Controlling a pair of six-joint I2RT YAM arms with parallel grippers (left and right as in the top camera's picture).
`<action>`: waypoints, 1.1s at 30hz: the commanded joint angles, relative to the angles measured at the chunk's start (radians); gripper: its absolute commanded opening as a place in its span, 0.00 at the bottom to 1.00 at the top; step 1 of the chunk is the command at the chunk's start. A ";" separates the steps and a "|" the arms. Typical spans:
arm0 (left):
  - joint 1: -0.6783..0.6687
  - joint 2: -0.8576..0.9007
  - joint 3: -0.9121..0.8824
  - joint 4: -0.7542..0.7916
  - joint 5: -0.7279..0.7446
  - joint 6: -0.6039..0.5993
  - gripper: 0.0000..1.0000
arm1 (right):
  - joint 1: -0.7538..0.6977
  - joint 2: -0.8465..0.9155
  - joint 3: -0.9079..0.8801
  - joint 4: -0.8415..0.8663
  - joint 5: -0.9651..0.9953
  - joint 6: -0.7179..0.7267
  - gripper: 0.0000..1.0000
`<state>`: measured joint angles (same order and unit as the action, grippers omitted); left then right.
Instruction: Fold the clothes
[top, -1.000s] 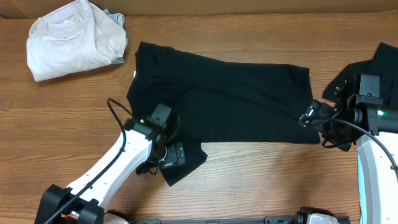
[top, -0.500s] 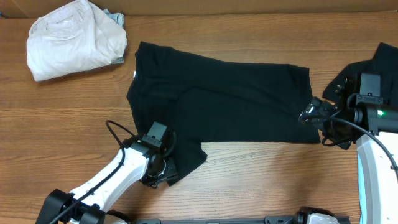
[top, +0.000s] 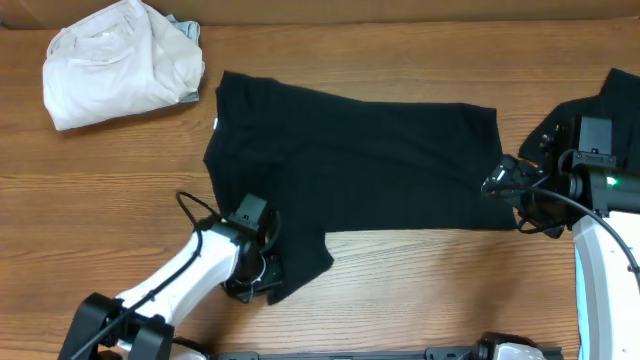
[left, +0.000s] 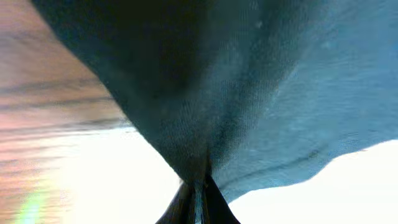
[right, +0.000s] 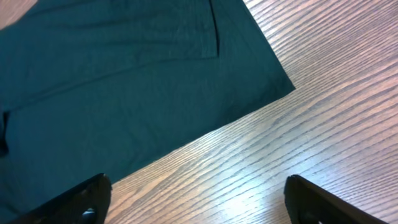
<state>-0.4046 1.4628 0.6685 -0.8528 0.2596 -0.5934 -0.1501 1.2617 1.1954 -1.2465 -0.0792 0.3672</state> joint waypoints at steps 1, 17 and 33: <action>0.048 0.001 0.159 -0.060 -0.029 0.106 0.04 | -0.003 0.018 -0.009 0.018 -0.002 0.005 0.90; 0.263 0.001 0.626 -0.288 -0.175 0.235 0.04 | -0.003 0.236 -0.254 0.274 0.005 0.114 0.78; 0.267 0.001 0.626 -0.236 -0.193 0.235 0.04 | -0.003 0.319 -0.443 0.502 0.056 0.214 0.54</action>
<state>-0.1478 1.4666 1.2747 -1.0985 0.0887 -0.3836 -0.1497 1.5776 0.7822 -0.7738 -0.0425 0.5602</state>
